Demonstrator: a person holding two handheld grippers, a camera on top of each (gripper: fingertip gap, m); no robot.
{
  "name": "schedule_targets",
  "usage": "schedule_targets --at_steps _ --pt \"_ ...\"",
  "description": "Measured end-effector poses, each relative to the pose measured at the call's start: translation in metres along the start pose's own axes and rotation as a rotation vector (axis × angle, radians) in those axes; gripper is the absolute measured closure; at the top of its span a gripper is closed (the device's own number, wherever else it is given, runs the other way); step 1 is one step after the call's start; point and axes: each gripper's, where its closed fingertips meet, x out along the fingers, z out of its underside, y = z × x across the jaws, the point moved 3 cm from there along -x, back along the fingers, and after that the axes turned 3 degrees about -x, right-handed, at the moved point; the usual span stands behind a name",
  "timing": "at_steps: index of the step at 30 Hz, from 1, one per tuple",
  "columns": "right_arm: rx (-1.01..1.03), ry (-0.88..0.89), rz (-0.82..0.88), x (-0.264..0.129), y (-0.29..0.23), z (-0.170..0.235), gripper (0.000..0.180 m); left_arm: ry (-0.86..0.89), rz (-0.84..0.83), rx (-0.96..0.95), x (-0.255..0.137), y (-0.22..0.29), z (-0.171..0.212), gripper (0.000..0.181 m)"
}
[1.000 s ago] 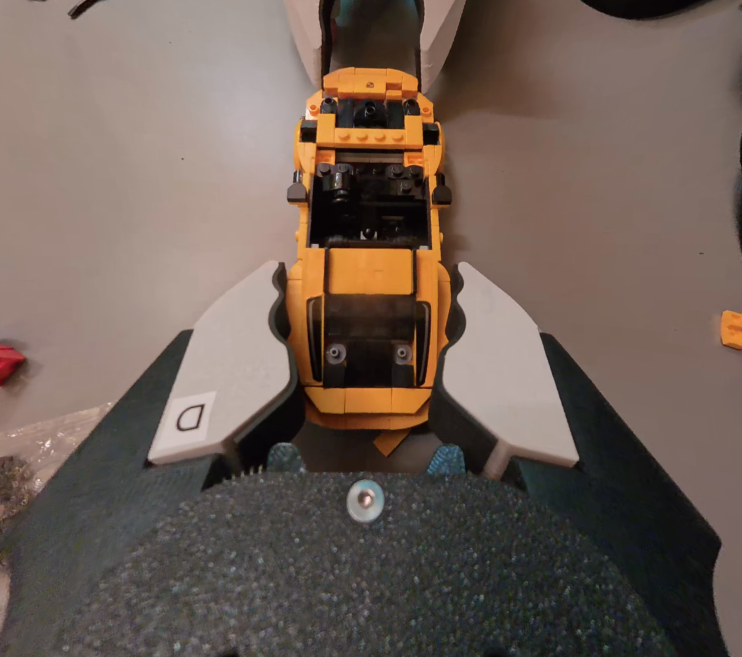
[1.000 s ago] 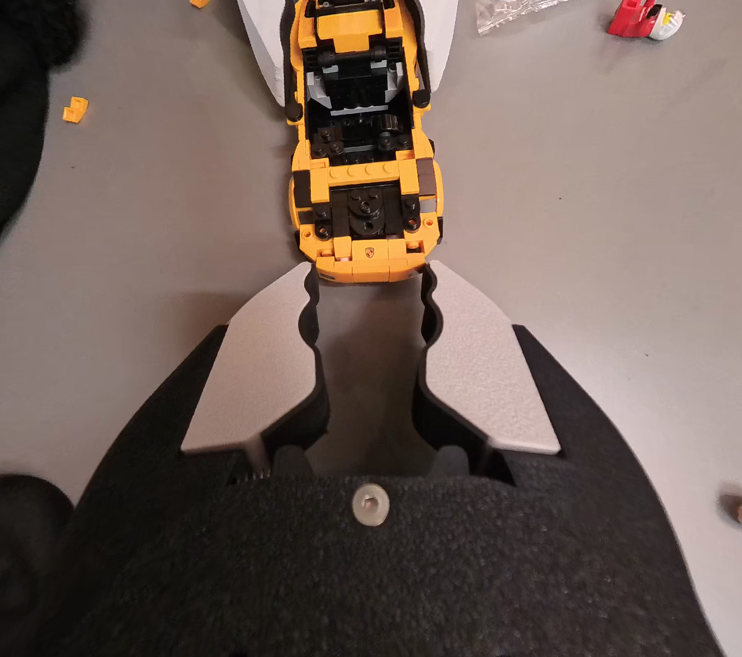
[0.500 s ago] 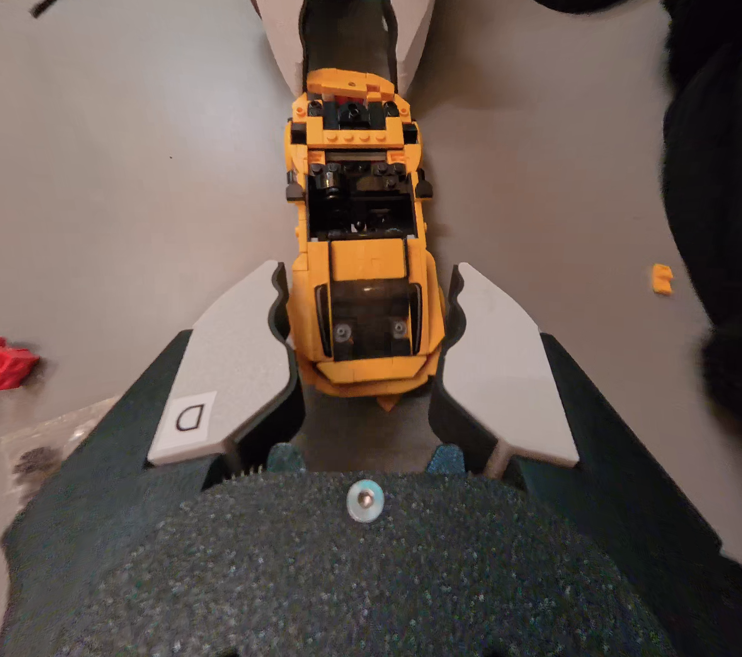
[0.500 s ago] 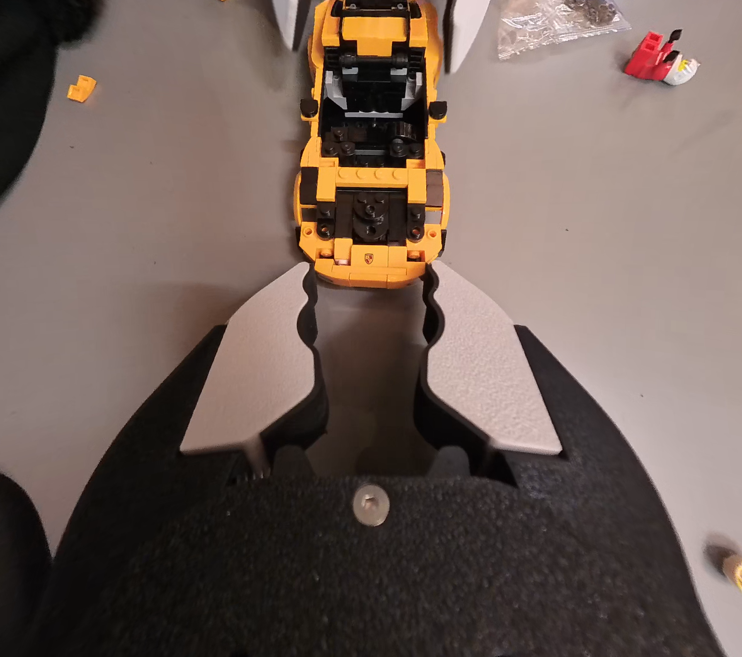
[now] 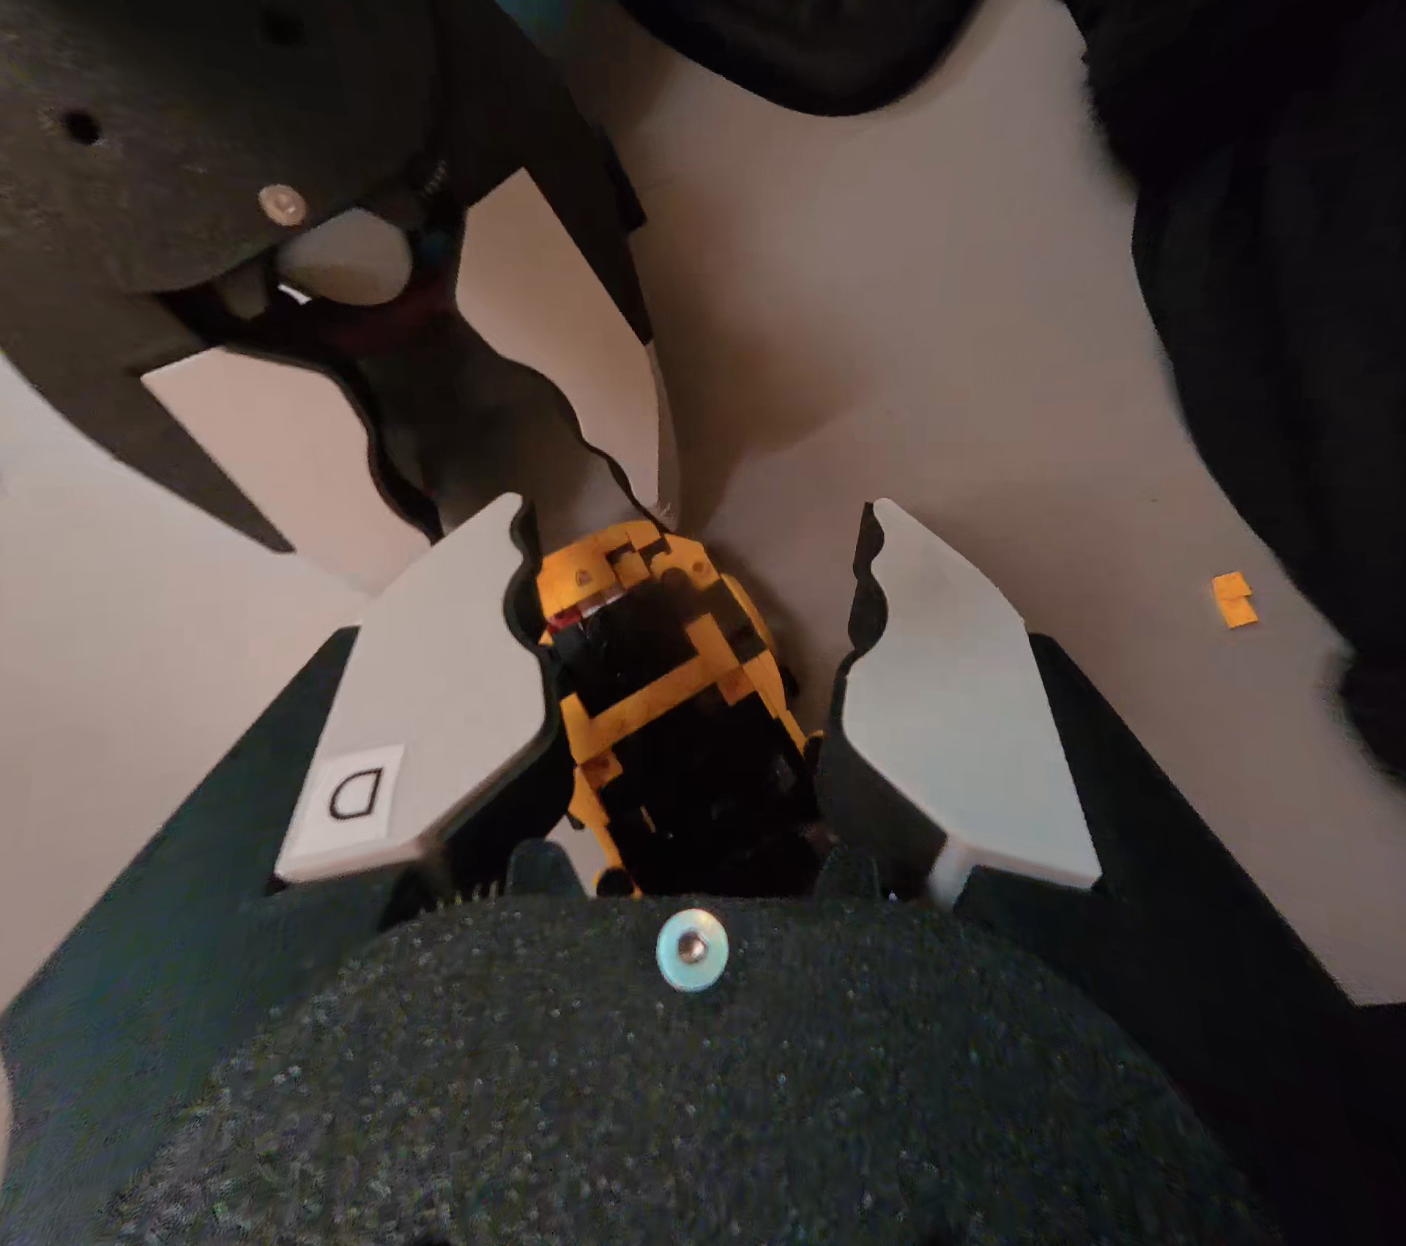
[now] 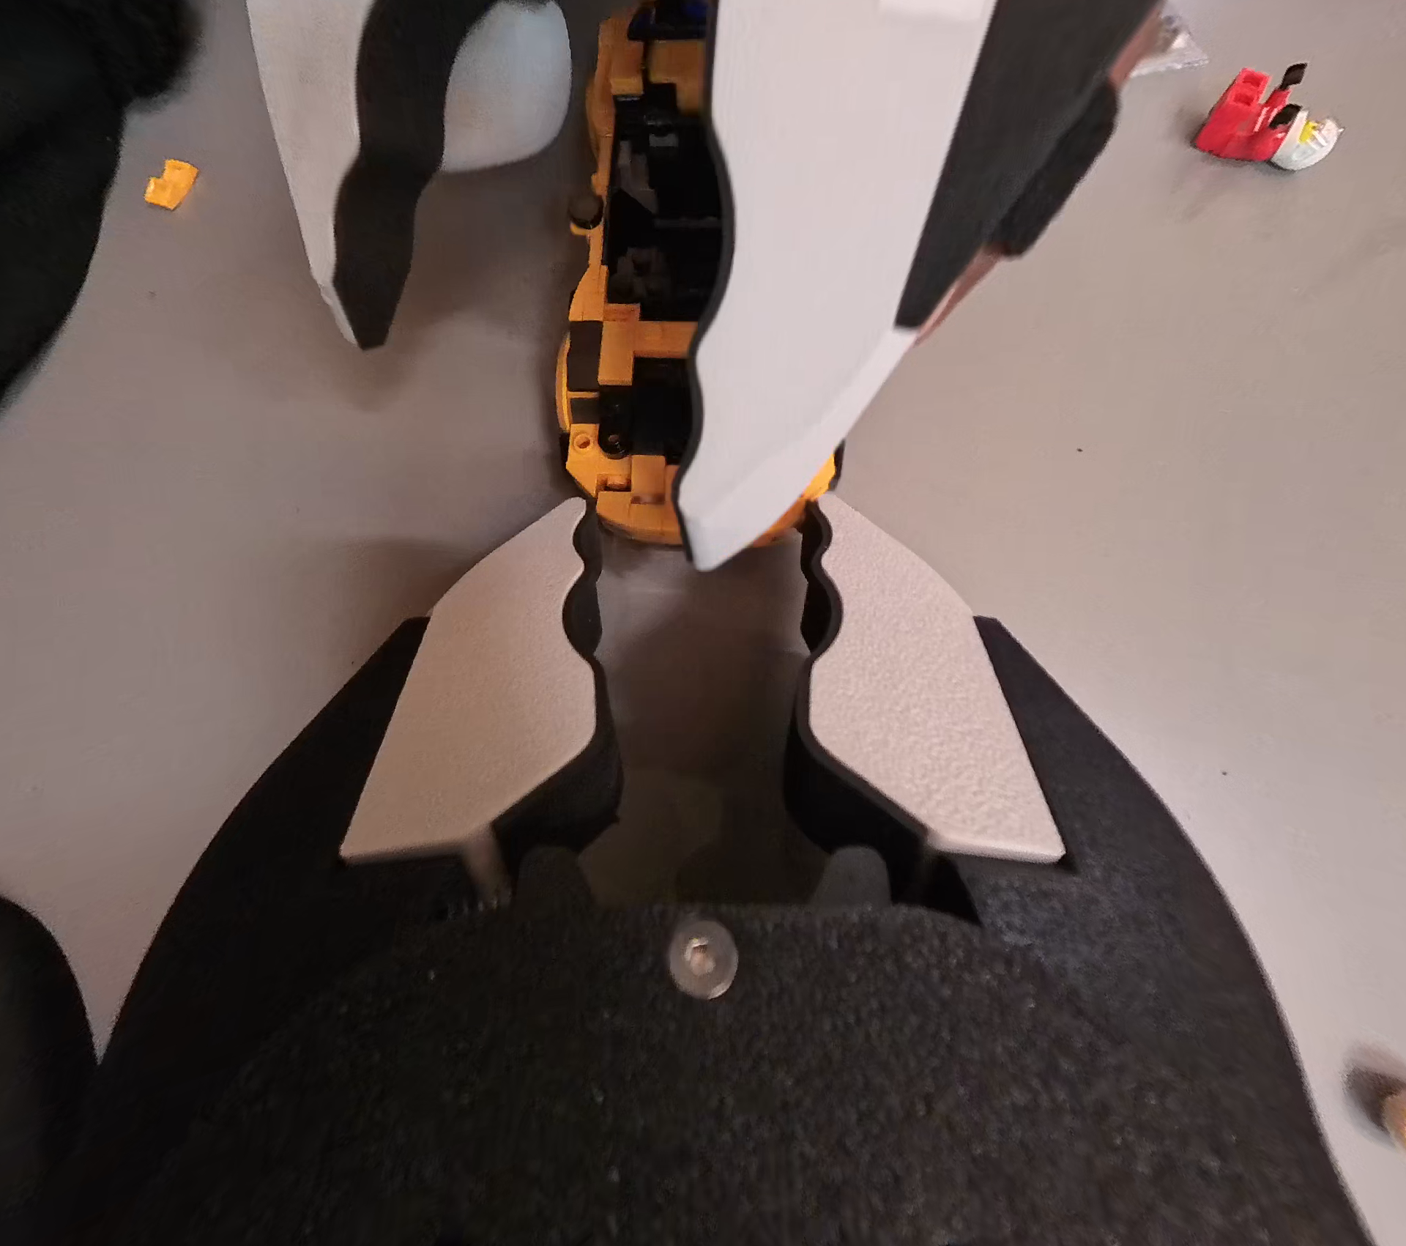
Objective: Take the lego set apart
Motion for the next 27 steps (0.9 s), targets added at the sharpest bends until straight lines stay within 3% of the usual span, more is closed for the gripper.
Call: schedule_targets --at_steps 8,16,27 --pt "-0.01 0.009 -0.005 0.002 0.0 -0.002 0.129 -0.208 0.004 0.059 0.016 -0.001 0.017 0.105" --pt "-0.005 0.02 0.011 0.002 -0.003 -0.003 0.13 -0.238 0.021 0.07 0.014 0.001 0.02 0.113" --pt "0.001 -0.009 0.025 0.002 -0.007 -0.002 0.152 -0.242 0.06 0.092 0.014 0.004 0.026 0.124"
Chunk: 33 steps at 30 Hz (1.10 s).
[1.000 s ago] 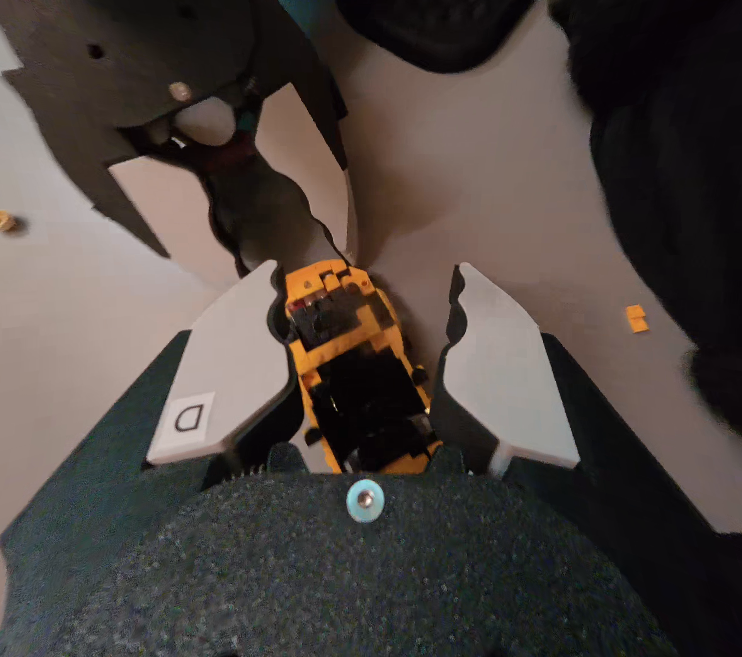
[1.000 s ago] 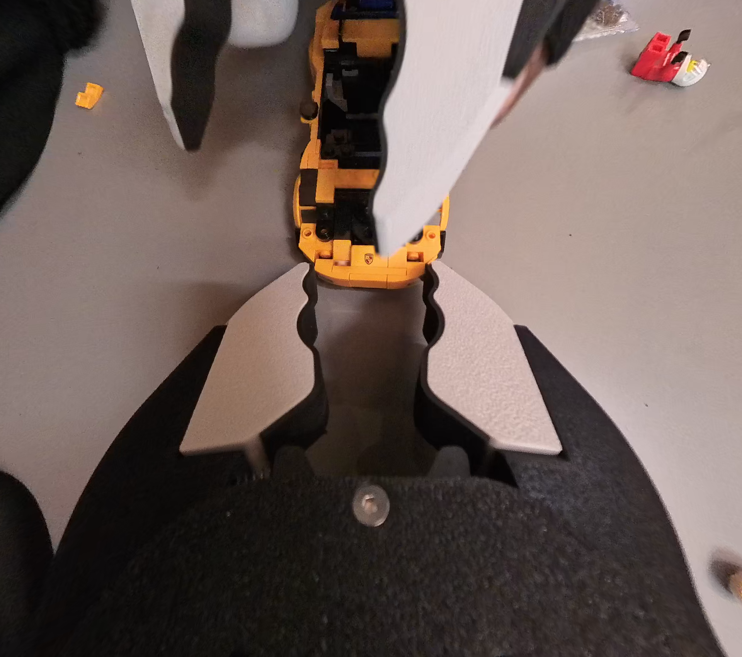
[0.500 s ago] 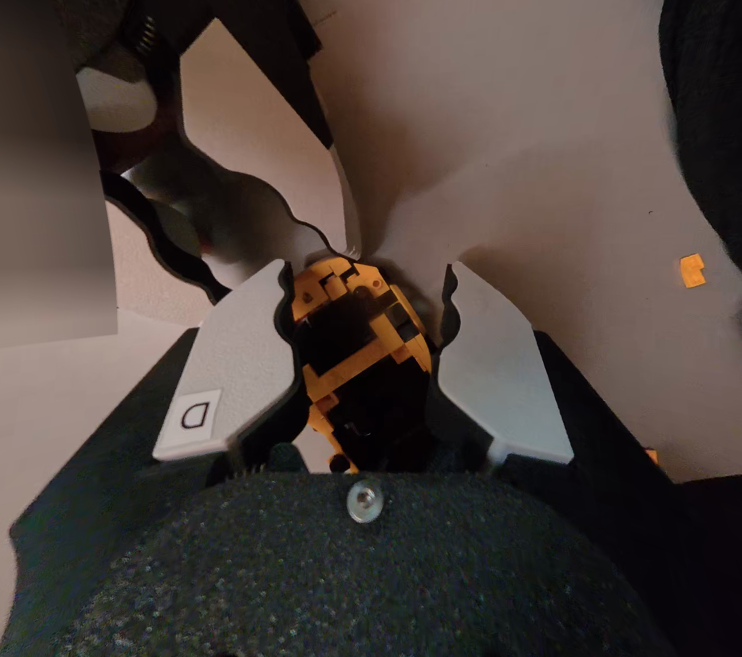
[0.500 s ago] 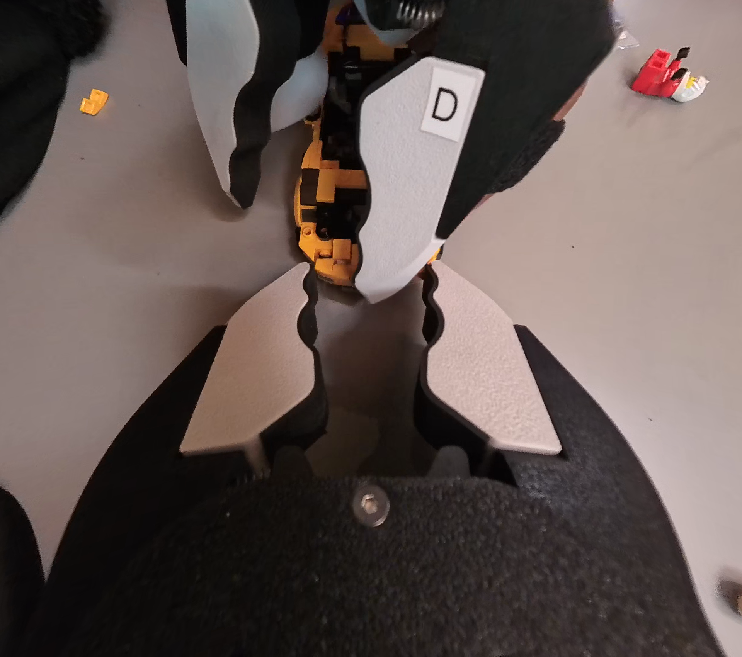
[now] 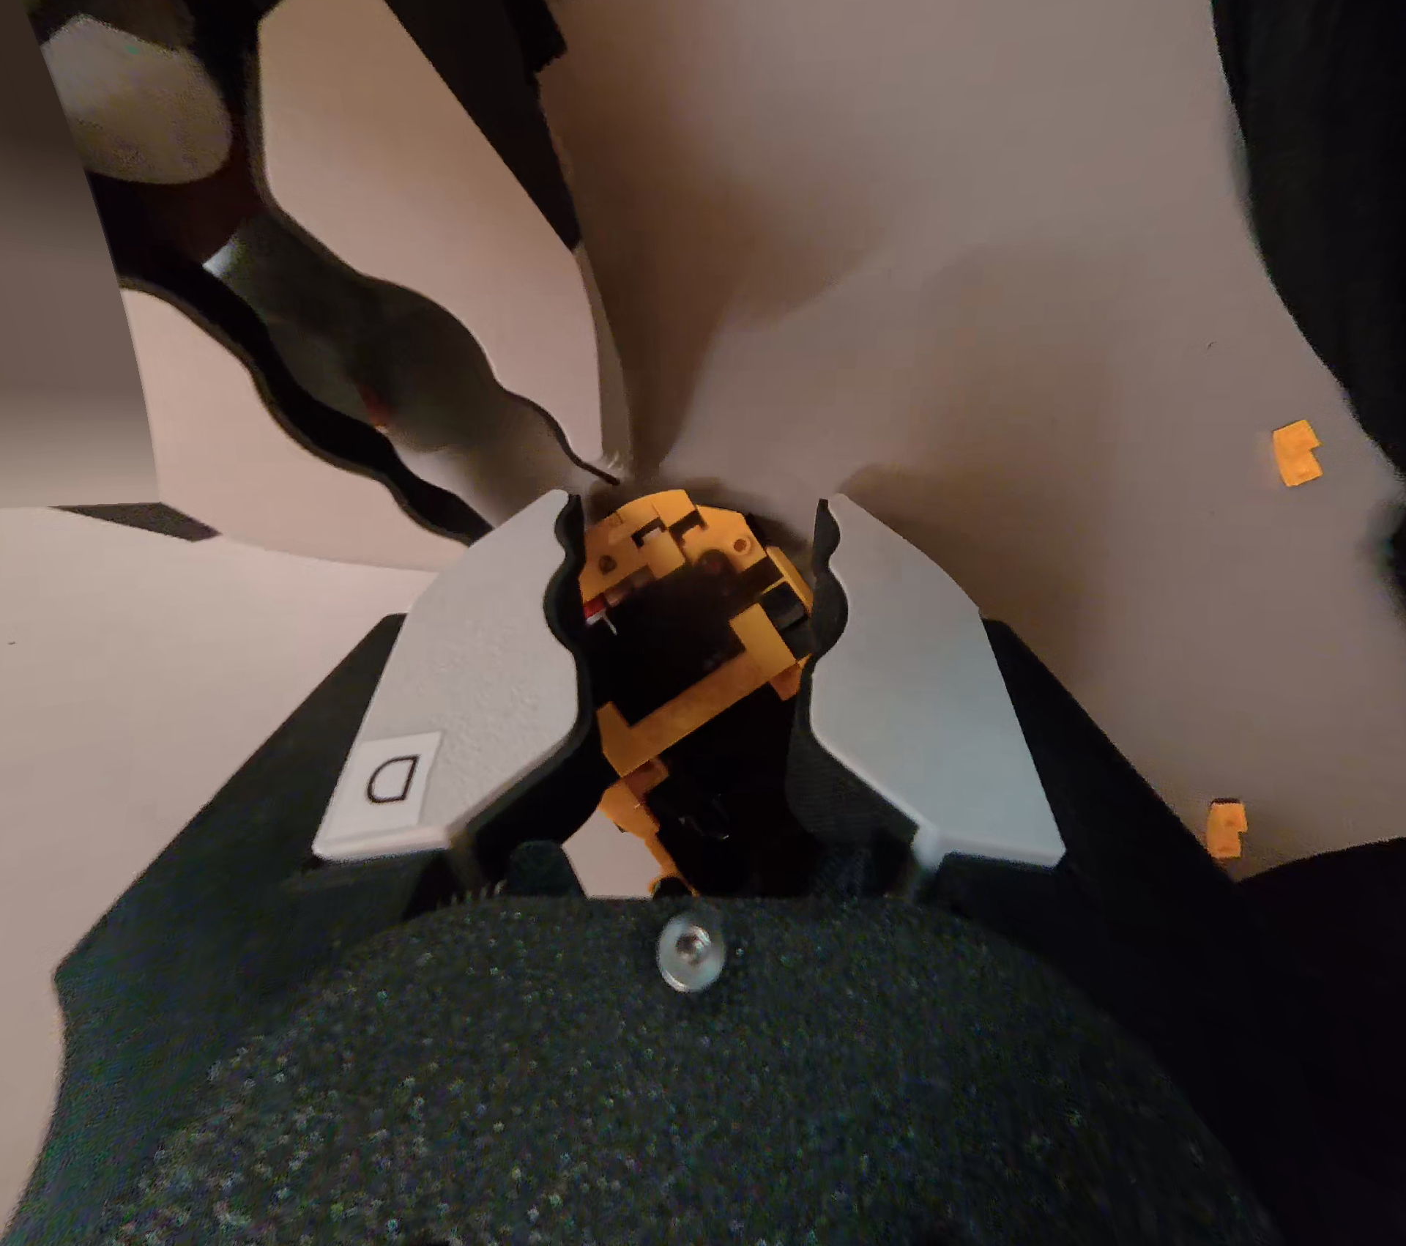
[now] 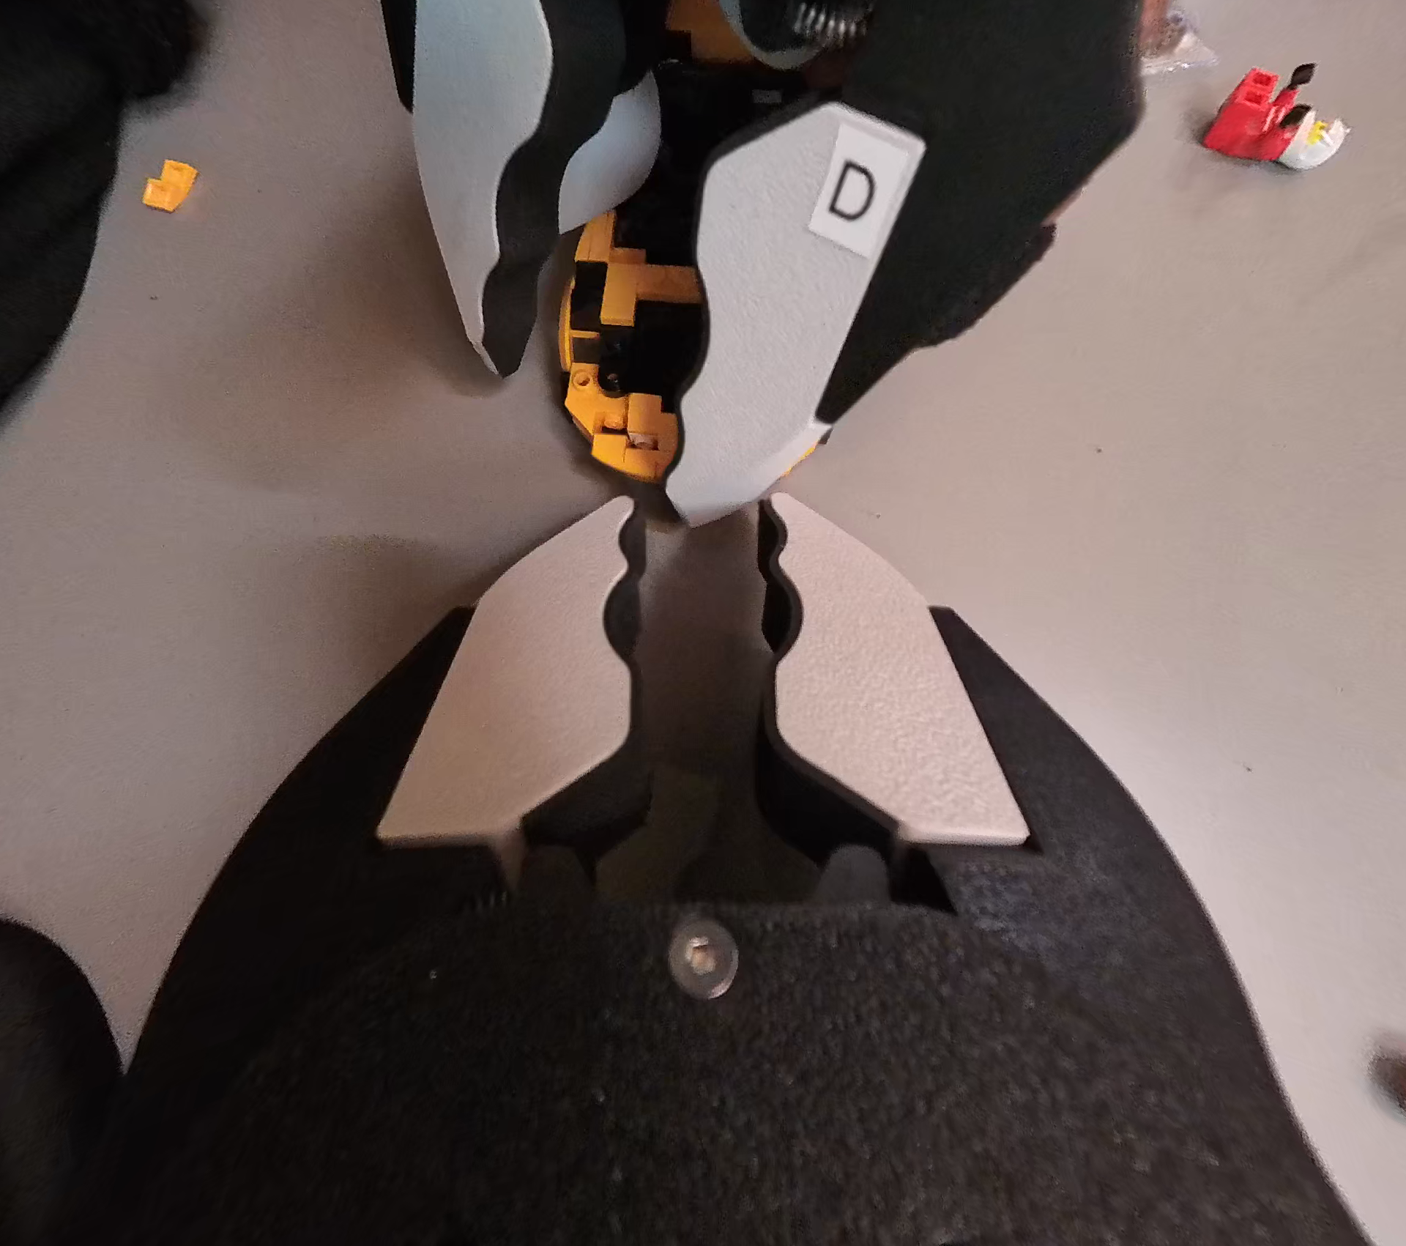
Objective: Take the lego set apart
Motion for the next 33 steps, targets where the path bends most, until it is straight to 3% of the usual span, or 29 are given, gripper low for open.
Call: schedule_targets --at_steps 9,12,15,18,20,23,26,33 --pt "0.025 -0.016 -0.014 0.007 -0.002 -0.006 0.161 -0.005 0.003 0.018 -0.002 0.008 0.004 0.125" --pt "0.027 -0.015 -0.012 0.01 -0.002 -0.008 0.165 0.024 -0.053 0.01 -0.022 0.012 0.007 0.12" --pt "0.031 -0.009 -0.01 0.013 -0.002 -0.011 0.165 0.106 -0.185 -0.104 -0.062 0.015 0.02 0.114" --pt "0.03 -0.004 -0.015 0.015 -0.003 -0.013 0.166 0.066 -0.283 -0.289 -0.082 0.027 0.066 0.099" --pt "0.039 -0.002 -0.019 0.016 -0.003 -0.015 0.166 0.038 -0.264 -0.401 -0.075 0.044 0.095 0.088" --pt "0.048 -0.012 -0.014 0.017 -0.004 -0.016 0.168 0.029 -0.28 -0.473 -0.05 0.059 0.121 0.085" --pt "0.079 -0.022 -0.013 0.02 -0.005 -0.018 0.172 0.109 -0.357 -0.479 -0.039 0.055 0.12 0.096" --pt "0.181 -0.119 0.048 0.018 -0.005 -0.013 0.18 0.186 -0.416 -0.542 -0.036 0.052 0.112 0.096"
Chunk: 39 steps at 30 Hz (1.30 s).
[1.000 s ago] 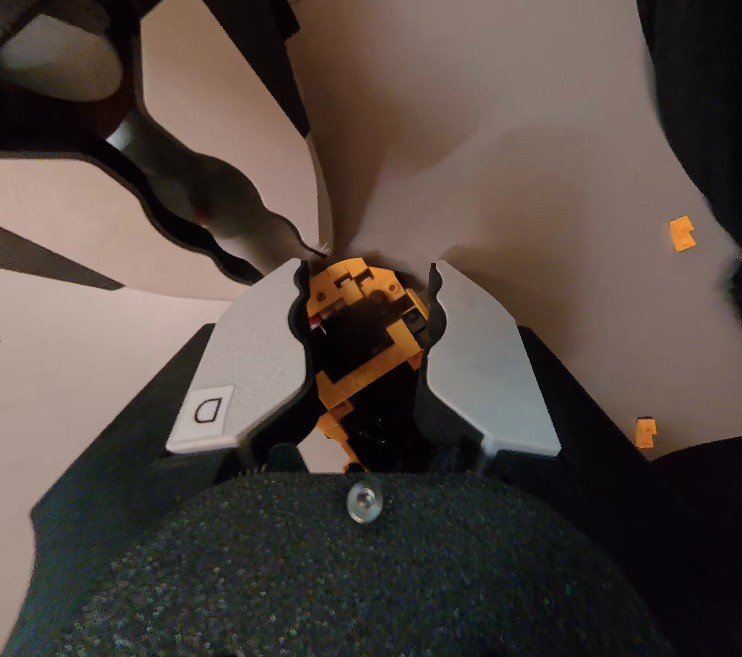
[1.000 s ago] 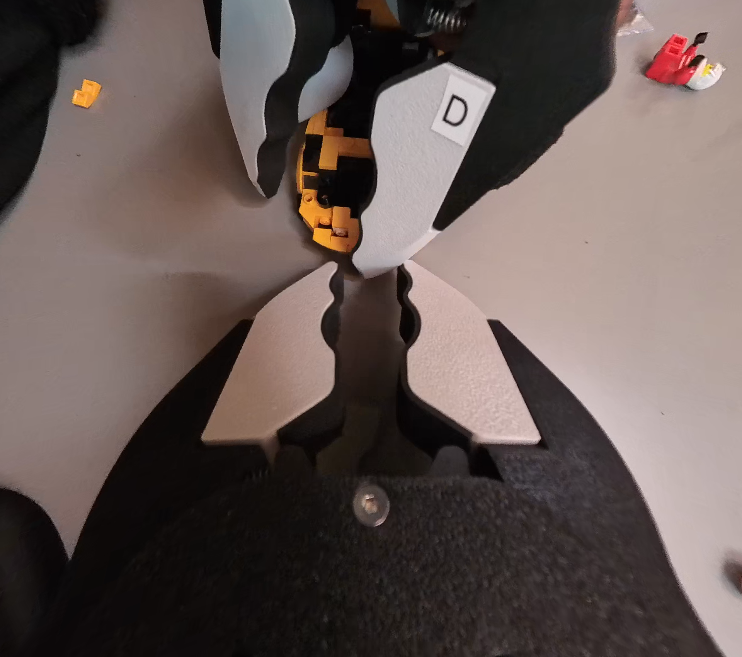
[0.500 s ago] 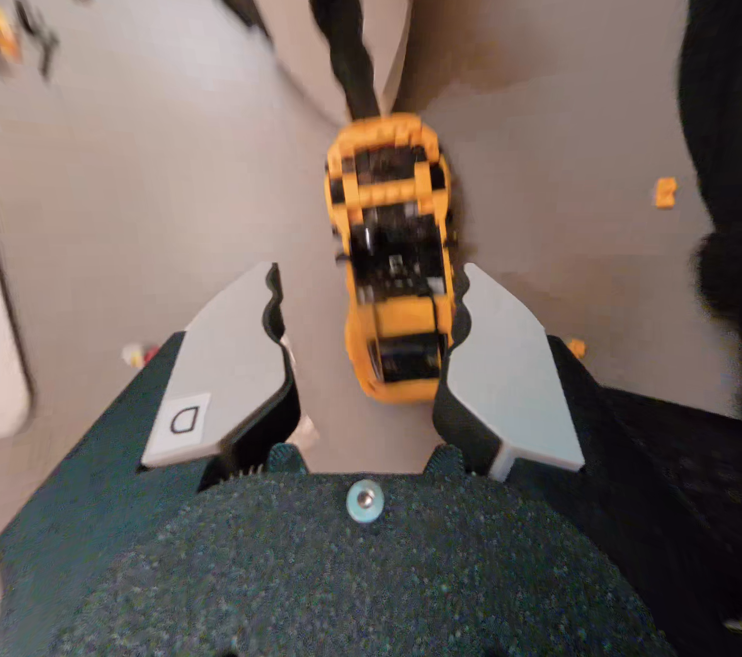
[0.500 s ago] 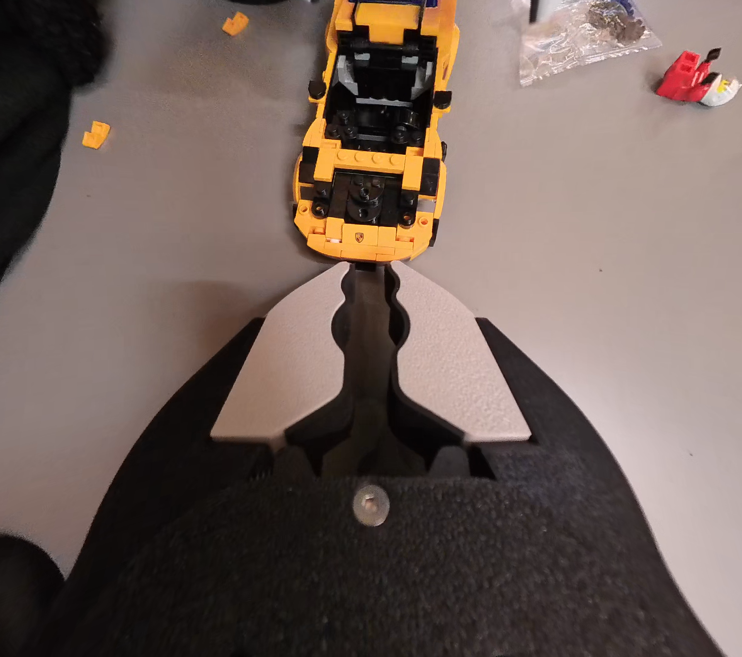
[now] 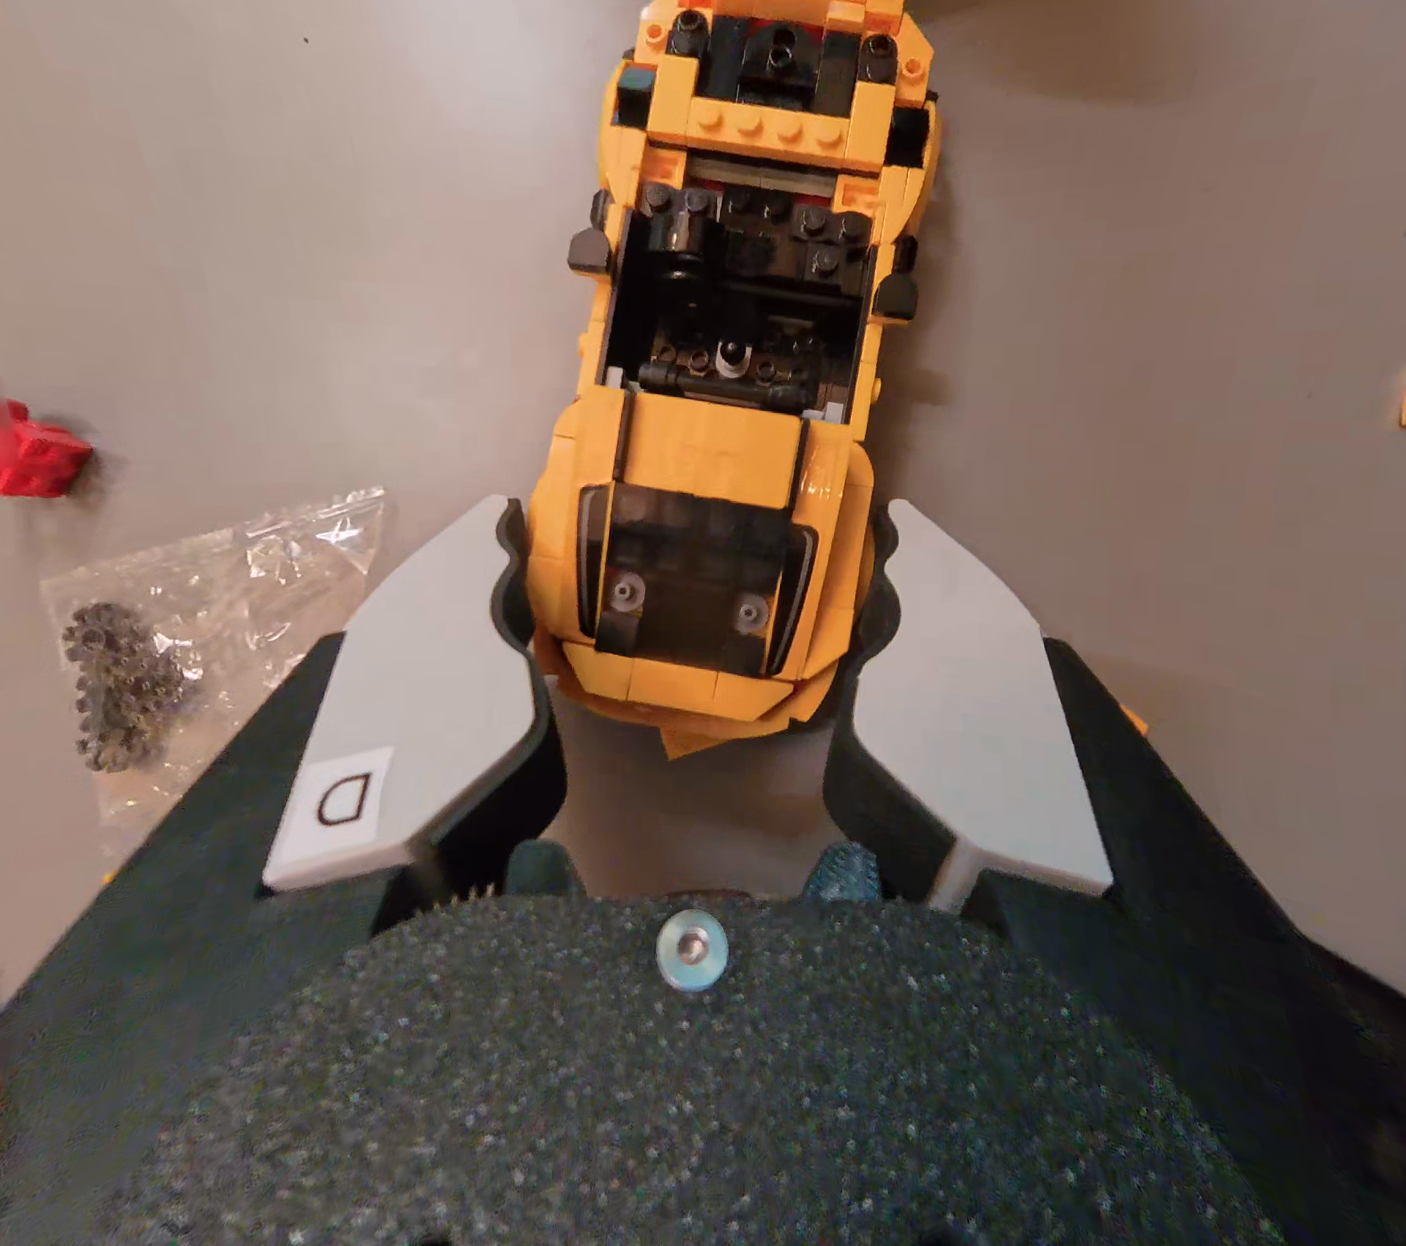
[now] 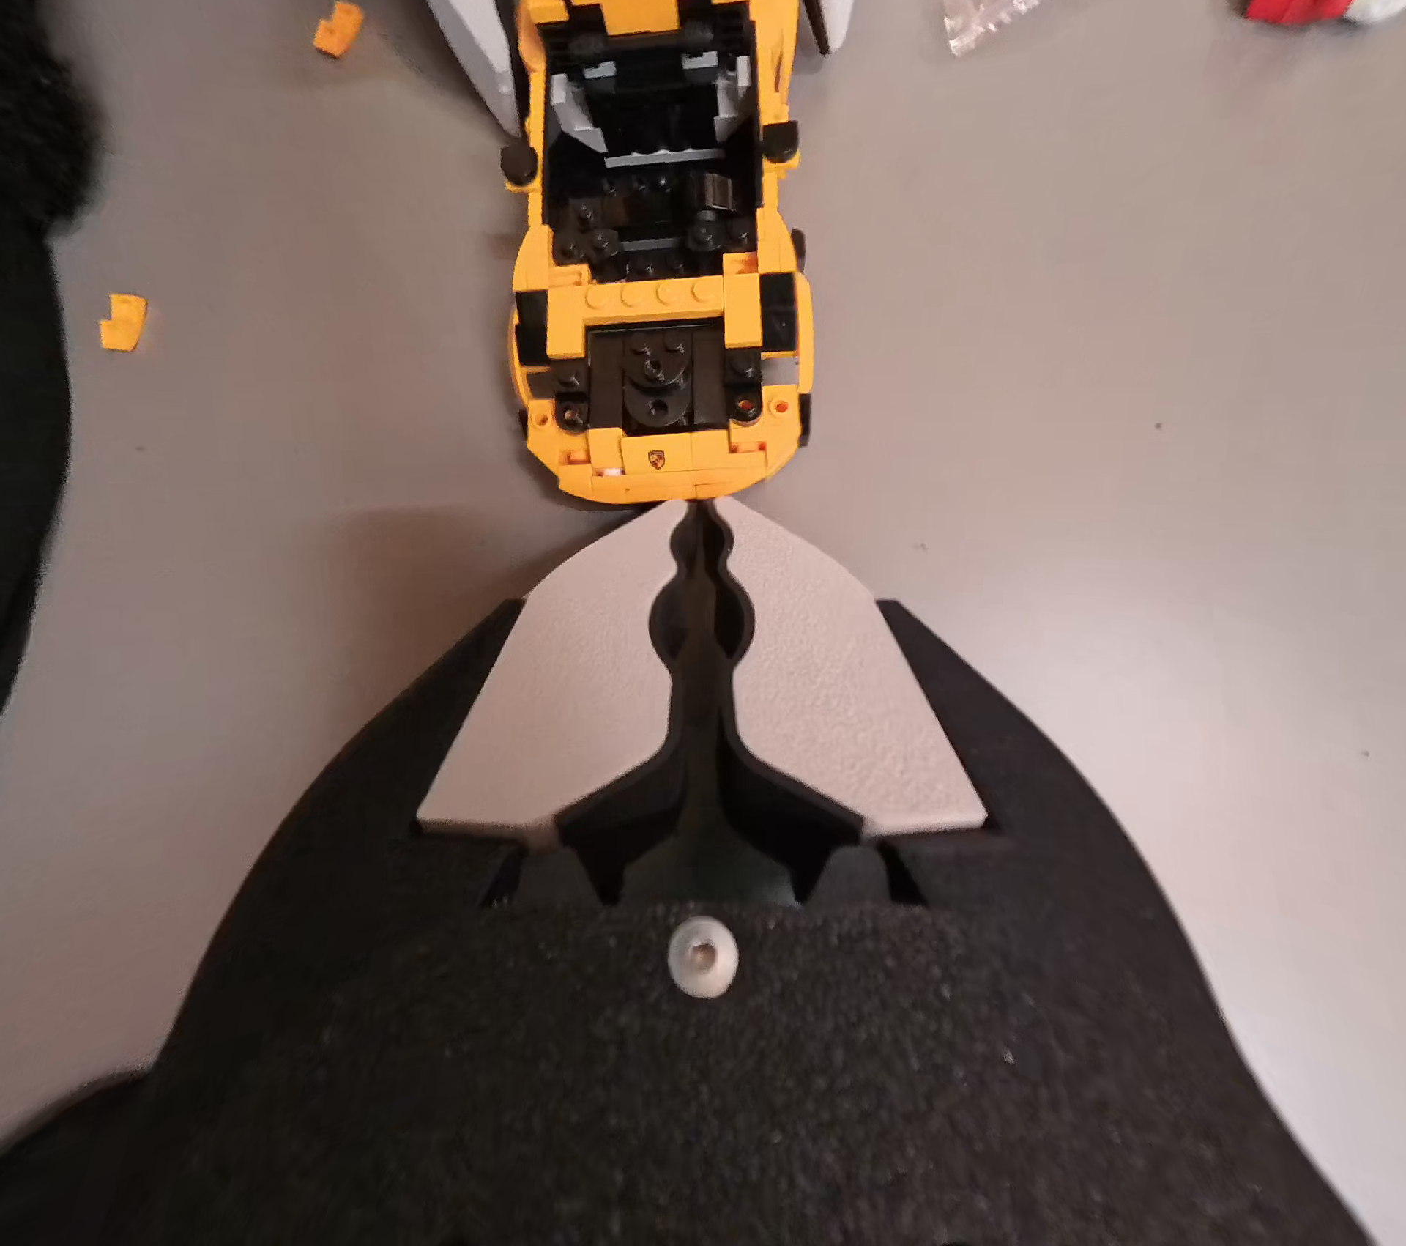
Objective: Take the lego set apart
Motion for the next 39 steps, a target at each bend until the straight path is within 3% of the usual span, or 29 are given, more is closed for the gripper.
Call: schedule_targets --at_steps 7,21,30,39 --pt "0.015 -0.059 0.069 0.0 -0.005 0.003 0.18 -0.003 -0.03 -0.016 0.002 0.002 -0.003 0.096" --pt "-0.048 -0.187 0.033 -0.002 -0.004 0.0 0.18 -0.015 -0.042 -0.016 0.004 0.004 -0.007 0.097" --pt "-0.046 -0.161 -0.051 -0.002 -0.003 0.002 0.18 0.005 -0.04 -0.007 0.004 0.004 -0.006 0.096" --pt "-0.006 -0.056 0.007 -0.007 0.006 0.002 0.179 0.022 -0.039 -0.006 0.005 0.003 -0.007 0.096"
